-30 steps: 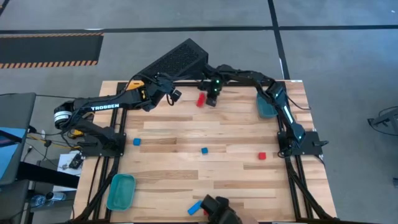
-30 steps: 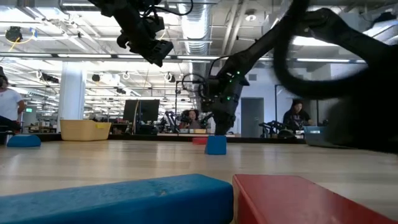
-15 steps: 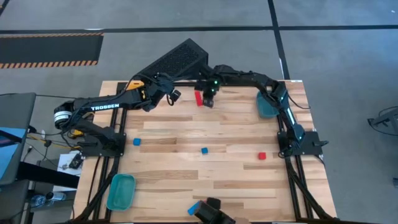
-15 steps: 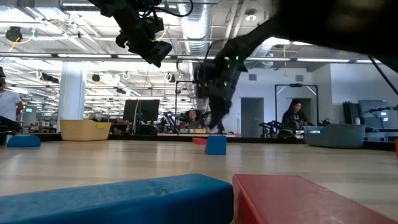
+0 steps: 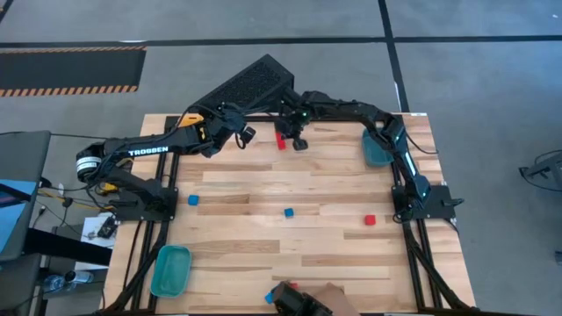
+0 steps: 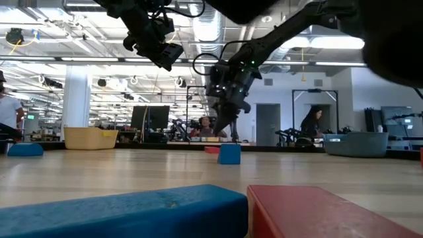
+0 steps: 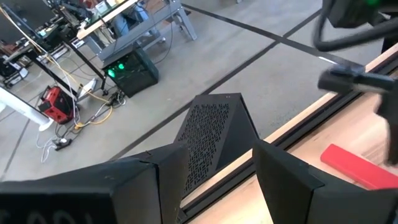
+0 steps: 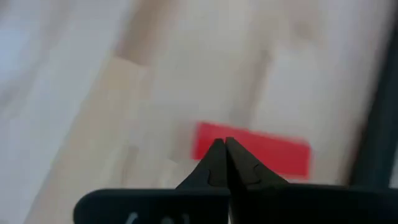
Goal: Sort & place blocks by color
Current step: Put the top left red block into the dark blue bin
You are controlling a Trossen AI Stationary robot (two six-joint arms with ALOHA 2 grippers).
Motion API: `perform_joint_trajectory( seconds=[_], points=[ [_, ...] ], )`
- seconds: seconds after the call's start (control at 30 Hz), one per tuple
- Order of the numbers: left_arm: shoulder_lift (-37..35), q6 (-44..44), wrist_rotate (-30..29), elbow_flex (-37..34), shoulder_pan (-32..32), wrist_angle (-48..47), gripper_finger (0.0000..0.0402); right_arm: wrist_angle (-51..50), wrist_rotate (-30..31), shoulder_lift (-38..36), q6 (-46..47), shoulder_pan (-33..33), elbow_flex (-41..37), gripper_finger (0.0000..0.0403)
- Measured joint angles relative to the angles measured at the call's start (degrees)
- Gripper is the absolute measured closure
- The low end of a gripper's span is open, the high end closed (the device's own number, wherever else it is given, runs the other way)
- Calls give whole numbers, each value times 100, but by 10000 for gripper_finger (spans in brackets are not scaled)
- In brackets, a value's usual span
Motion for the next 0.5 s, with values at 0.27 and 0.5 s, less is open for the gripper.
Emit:
perform_joint_trajectory(
  seconds=[0.27,0.5],
  points=[
    [2,4,32,0,39,-154,228,-162,-409,-9,-390,177,0,400],
    [2,-197,135,0,114,-699,228,-497,-713,-77,897,267,-64,401]
  ],
)
